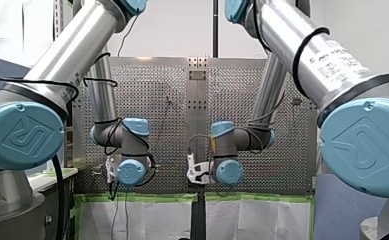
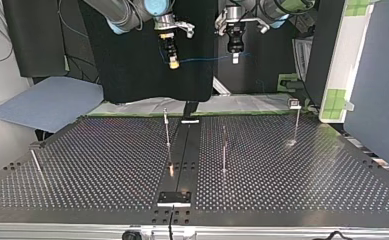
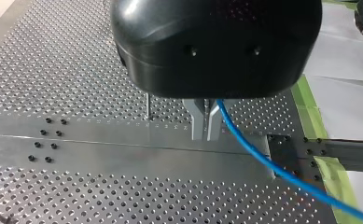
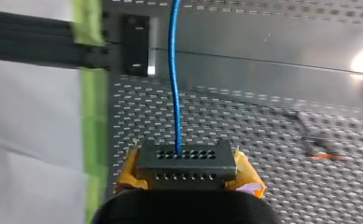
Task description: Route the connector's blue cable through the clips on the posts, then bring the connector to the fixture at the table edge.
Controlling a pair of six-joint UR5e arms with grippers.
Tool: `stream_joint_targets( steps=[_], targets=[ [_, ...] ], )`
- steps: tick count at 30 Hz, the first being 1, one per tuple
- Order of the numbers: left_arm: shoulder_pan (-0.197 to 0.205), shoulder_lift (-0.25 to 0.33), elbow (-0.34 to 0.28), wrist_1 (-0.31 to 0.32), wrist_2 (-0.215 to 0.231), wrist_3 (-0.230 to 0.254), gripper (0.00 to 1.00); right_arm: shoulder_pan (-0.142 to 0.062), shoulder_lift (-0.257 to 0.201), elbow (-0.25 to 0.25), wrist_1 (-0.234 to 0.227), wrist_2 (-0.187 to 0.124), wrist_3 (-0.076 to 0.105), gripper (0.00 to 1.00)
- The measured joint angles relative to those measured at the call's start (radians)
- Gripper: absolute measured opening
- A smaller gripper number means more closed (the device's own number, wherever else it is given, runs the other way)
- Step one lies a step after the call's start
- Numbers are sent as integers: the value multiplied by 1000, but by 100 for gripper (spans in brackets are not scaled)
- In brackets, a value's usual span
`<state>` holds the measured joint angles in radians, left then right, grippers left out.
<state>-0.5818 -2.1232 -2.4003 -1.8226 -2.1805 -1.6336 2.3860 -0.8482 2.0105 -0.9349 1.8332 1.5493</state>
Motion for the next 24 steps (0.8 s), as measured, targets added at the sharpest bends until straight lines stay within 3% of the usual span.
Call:
stream_joint_targets(
  steps=[6, 10, 18, 24],
  targets=[
    [0, -1, -1, 1, -1, 0, 7, 0, 24, 0, 2, 0, 0, 0],
    [-2, -5, -11, 10, -14, 12, 7, -13, 25, -12, 10, 9, 5, 0],
    [-3, 47, -14, -33, -60, -11, 12, -13, -20, -50, 46, 44, 39, 0],
    [4, 95, 3, -81, -65, -18, 12, -17, -68, -78, 88, 18, 80, 0]
  ],
)
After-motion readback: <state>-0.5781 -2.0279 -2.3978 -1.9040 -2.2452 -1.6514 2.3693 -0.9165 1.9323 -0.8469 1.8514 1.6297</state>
